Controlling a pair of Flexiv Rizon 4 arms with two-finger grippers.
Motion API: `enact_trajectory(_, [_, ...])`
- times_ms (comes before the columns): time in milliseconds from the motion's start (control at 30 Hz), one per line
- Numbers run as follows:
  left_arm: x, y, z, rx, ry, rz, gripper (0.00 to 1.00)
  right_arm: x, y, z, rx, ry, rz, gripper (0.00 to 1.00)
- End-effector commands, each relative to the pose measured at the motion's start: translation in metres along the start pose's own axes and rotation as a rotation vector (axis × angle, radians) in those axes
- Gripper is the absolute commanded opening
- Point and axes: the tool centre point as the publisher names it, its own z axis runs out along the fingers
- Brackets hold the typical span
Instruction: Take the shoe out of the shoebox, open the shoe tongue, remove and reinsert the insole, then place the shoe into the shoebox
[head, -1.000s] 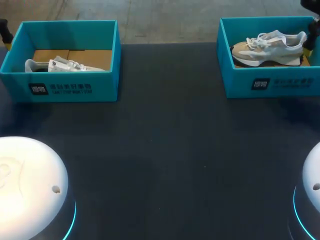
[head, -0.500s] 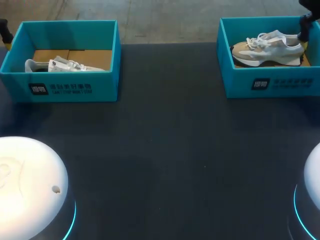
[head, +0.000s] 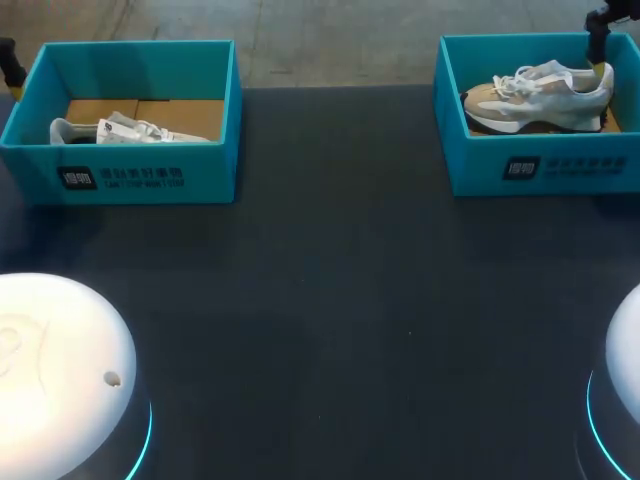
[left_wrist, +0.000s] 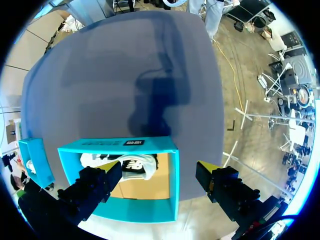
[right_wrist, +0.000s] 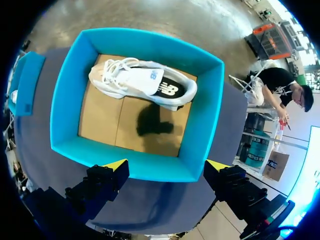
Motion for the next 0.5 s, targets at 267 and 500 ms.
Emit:
enact_trajectory(267, [0.000, -0.001, 0.000, -0.003, 0.003, 0.000, 1.00, -0.012, 0.028, 0.003, 0.039, -0.064, 0.172, 1.00])
enact_trajectory(500, [0.000, -0.001, 0.000, -0.003, 0.003, 0.000, 1.00, -0.012, 0.058, 0.012, 0.023, -0.101, 0.263, 1.00])
